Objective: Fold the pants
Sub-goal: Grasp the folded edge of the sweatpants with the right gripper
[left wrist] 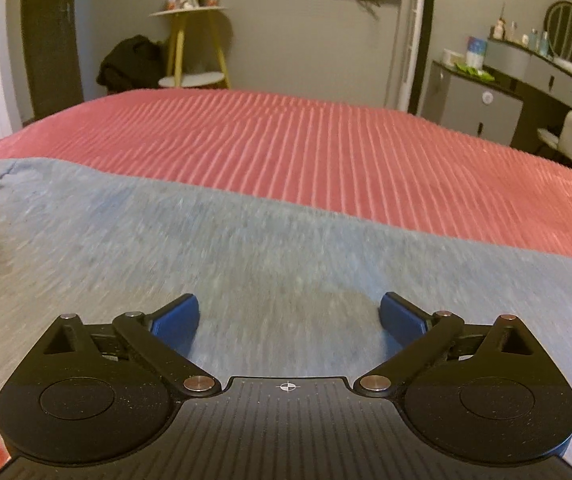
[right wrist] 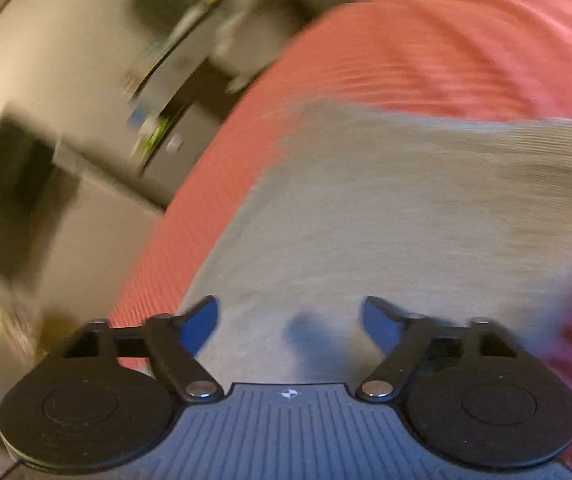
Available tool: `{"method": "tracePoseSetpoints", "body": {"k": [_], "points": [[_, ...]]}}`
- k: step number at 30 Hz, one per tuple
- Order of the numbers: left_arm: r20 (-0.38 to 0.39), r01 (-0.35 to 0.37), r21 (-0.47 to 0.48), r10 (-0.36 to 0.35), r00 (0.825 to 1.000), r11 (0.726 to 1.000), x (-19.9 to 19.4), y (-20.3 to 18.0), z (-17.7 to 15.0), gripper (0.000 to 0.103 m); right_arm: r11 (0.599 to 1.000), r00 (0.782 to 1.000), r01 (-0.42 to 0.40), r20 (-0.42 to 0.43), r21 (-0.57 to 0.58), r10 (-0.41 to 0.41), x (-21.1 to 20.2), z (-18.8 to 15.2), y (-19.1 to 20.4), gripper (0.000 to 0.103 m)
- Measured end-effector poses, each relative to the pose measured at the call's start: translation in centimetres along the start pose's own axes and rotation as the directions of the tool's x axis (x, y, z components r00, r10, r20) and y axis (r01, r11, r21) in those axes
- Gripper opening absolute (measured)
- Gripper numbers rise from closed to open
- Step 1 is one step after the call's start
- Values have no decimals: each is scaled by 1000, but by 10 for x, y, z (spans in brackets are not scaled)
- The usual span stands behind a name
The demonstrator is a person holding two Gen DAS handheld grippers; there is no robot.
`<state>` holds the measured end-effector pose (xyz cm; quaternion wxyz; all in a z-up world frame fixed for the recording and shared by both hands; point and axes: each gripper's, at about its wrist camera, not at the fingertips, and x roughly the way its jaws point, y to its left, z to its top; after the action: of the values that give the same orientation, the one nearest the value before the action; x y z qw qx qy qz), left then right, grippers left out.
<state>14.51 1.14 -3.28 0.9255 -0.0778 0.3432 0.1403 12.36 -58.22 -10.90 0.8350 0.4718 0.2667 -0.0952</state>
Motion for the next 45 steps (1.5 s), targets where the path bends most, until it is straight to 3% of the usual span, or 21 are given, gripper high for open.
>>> {"method": "tracePoseSetpoints", "body": {"k": [4,6,8,9,14,22,27,33,39,42,45], "points": [[-54,37,-45,-39,998,998,-20,-2,-9,101,984,999,2,41,176,-10,-45,13,-62,48],[-70,53,-75,-59,996,996,-30,-4,-14,101,974,998,-20,64,228,6,-62,10,-84,48],[-84,66,-89,-74,994,994,-37,-7,-19,101,967,996,-17,89,254,-6,-75,10,-101,48],[-93,65,-86,-73,993,994,-40,-10,-22,101,966,995,12,94,257,-38,-81,9,-108,42],[-145,51,-23,-54,988,998,-40,-23,-36,101,961,995,-26,97,277,-1,-82,15,-127,31],[-141,31,2,-31,990,1000,-34,-27,-41,103,972,995,-54,98,227,33,-71,34,-119,31],[-124,17,3,-16,992,1000,-33,-30,-44,103,993,996,-3,91,116,-8,-69,36,-106,22],[-98,15,7,-15,995,1000,-33,-31,-46,103,998,995,21,99,59,-27,-65,32,-107,22],[-85,25,7,-24,996,1000,-34,-29,-46,103,985,988,118,117,-128,-103,-60,24,-85,25],[-87,29,23,-27,996,999,-35,-29,-45,103,981,989,121,98,-151,-107,-59,27,-77,35],[-100,37,25,-34,994,999,-37,-28,-43,103,985,988,133,89,-113,-123,-61,32,-75,32]]}}
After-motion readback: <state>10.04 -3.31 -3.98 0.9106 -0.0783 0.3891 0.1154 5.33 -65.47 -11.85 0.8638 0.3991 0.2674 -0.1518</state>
